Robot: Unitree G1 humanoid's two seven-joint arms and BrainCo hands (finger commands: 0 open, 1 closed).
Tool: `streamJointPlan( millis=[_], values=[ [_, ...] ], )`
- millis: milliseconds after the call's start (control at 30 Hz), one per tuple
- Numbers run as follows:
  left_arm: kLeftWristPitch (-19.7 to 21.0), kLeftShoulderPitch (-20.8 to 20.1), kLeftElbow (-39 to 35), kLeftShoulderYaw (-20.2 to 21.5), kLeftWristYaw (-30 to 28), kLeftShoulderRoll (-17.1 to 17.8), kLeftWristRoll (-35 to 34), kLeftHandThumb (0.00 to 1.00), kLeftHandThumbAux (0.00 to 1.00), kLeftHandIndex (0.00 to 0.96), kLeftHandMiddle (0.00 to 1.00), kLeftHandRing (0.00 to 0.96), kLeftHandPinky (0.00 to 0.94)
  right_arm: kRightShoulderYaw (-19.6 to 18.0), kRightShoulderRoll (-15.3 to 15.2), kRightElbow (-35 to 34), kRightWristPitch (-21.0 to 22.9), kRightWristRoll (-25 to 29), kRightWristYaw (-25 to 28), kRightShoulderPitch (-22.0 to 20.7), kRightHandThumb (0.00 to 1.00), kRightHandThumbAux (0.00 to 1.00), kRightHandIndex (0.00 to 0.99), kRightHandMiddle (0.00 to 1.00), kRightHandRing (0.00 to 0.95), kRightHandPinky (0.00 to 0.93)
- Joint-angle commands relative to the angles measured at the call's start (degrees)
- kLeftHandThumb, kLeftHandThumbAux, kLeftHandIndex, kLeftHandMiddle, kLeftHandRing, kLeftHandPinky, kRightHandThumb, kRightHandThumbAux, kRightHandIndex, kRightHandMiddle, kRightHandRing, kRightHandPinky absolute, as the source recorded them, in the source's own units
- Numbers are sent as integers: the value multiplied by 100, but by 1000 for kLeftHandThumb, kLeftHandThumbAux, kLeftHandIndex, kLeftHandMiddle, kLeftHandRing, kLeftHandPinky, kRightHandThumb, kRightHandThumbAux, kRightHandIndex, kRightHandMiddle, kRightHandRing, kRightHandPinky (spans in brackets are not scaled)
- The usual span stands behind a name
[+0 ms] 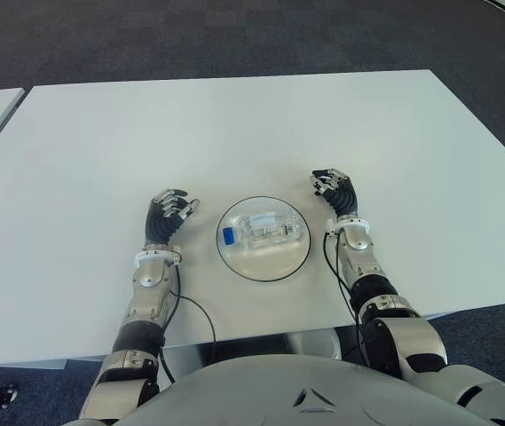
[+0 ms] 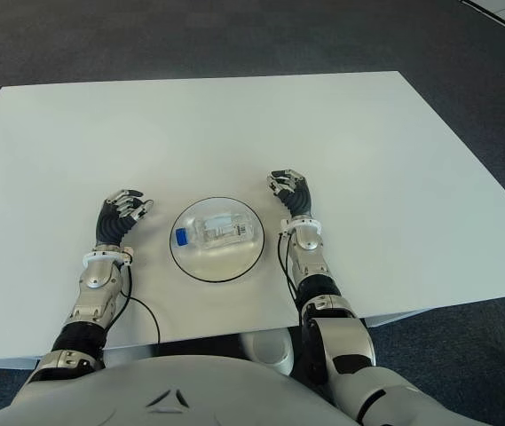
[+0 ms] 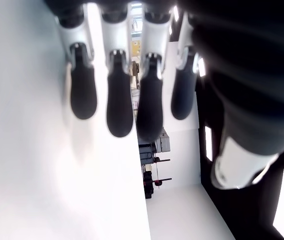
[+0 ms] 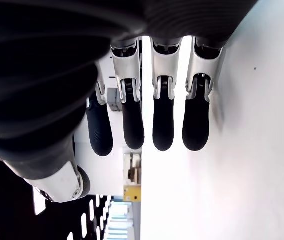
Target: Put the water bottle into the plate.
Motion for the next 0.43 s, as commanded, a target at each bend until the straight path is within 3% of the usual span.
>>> streamJointPlan(
  millis=[33, 433],
  values=[
    [340, 243, 200, -26, -67, -59, -15, 707, 716, 431, 588, 574, 553, 29, 85, 226, 451, -48, -43, 418, 703, 732, 429, 536, 533, 522],
    [355, 298, 148, -43, -69, -14, 28, 707, 716, 432, 592, 577, 556, 90, 110, 73, 694, -132, -206, 472, 702, 732, 429, 538, 531, 514]
  ],
)
